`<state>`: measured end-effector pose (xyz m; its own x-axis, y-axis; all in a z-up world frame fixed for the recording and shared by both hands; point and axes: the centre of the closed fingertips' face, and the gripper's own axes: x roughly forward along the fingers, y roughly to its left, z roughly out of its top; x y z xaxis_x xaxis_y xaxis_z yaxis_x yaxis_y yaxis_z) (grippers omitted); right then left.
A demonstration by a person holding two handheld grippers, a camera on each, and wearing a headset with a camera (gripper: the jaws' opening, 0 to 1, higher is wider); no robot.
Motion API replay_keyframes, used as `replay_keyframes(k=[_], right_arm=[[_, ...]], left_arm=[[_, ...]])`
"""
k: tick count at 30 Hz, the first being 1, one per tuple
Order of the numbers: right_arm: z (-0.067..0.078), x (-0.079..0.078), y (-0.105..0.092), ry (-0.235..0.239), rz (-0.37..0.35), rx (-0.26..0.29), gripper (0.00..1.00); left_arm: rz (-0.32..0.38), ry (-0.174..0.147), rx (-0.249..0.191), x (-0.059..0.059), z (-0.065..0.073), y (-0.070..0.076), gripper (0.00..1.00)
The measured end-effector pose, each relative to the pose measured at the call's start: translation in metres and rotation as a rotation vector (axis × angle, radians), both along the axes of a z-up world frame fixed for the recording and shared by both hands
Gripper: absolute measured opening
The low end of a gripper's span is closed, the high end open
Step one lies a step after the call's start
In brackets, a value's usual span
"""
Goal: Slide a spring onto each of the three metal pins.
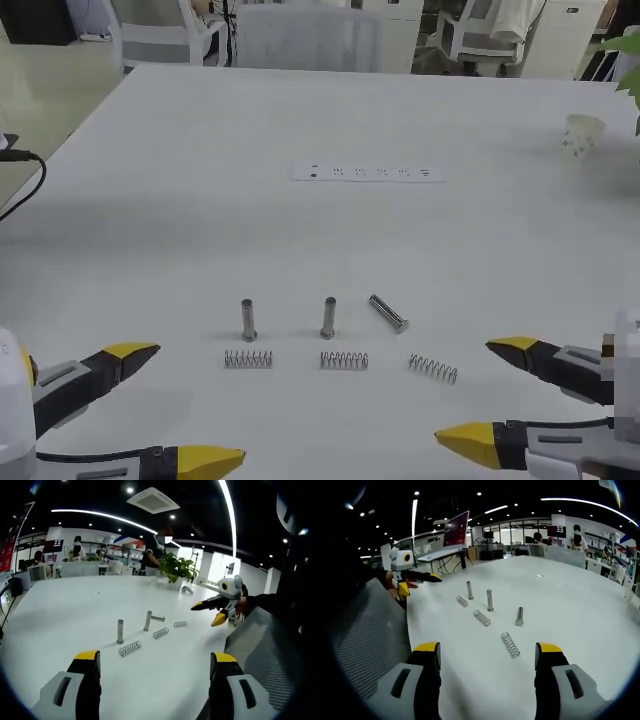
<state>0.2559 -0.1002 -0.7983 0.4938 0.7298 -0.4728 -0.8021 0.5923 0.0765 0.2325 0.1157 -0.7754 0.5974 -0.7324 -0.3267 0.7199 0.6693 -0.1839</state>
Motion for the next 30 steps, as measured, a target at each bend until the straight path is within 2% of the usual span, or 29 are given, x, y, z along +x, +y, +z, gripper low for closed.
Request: replay_keyframes(k=[16,22,30], right_arm=[[0.01,0.012,-0.015,-0.024,-0.036,-0.016,0.77],[0.017,0.02,-0.016,-0.041,-0.038,-0.022,0.76],[0.018,0.028,-0.013,-0.045,-0.026,-0.032,0.76]], left_arm=[[-0.001,-0.001,-0.005,-0.001,0.0,-0.001,0.87],[0.001,0.0,-0.005,-0.001,0.0,0.0,0.87],[0.007,0.0,-0.003,-0.001,0.0,0.002,0.86]])
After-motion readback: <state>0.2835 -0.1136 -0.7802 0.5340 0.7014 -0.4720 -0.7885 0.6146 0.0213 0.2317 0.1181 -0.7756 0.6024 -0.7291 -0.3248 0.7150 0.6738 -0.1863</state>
